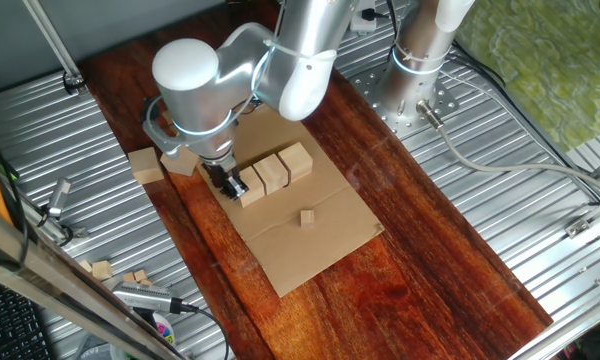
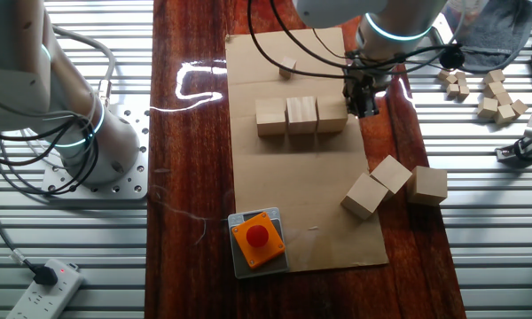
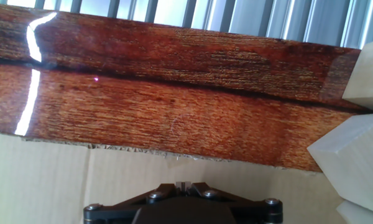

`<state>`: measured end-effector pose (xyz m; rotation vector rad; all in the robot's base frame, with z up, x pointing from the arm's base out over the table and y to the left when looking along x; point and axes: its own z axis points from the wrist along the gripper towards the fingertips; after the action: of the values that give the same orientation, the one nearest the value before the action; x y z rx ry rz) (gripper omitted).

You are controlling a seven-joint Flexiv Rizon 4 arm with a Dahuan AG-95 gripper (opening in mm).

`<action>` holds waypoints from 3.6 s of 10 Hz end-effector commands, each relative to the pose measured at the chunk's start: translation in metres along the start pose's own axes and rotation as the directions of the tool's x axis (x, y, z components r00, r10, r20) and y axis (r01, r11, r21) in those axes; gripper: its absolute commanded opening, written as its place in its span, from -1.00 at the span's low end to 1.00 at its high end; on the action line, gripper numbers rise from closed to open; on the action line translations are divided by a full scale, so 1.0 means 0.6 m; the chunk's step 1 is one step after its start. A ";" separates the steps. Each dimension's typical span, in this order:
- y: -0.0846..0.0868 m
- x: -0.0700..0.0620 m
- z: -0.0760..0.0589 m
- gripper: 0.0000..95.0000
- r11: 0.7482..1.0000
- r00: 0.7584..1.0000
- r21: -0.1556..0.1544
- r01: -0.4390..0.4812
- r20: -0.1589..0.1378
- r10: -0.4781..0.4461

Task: Stack the blocks into a pyramid shape

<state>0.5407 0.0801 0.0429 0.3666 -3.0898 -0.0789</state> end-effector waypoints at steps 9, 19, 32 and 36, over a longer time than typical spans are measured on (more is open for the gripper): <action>-0.004 -0.034 -0.043 -1.00 0.995 0.997 0.062 0.076 0.012 -0.077; -0.070 -0.039 -0.115 -0.20 0.932 0.945 0.153 0.327 -0.045 -0.324; -0.118 -0.014 -0.102 -0.20 0.935 0.937 0.060 0.350 -0.029 -0.349; -0.118 -0.014 -0.102 -0.20 0.942 0.945 0.093 0.323 -0.081 -0.317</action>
<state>0.5688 0.0121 0.0997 0.8604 -2.9303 0.0849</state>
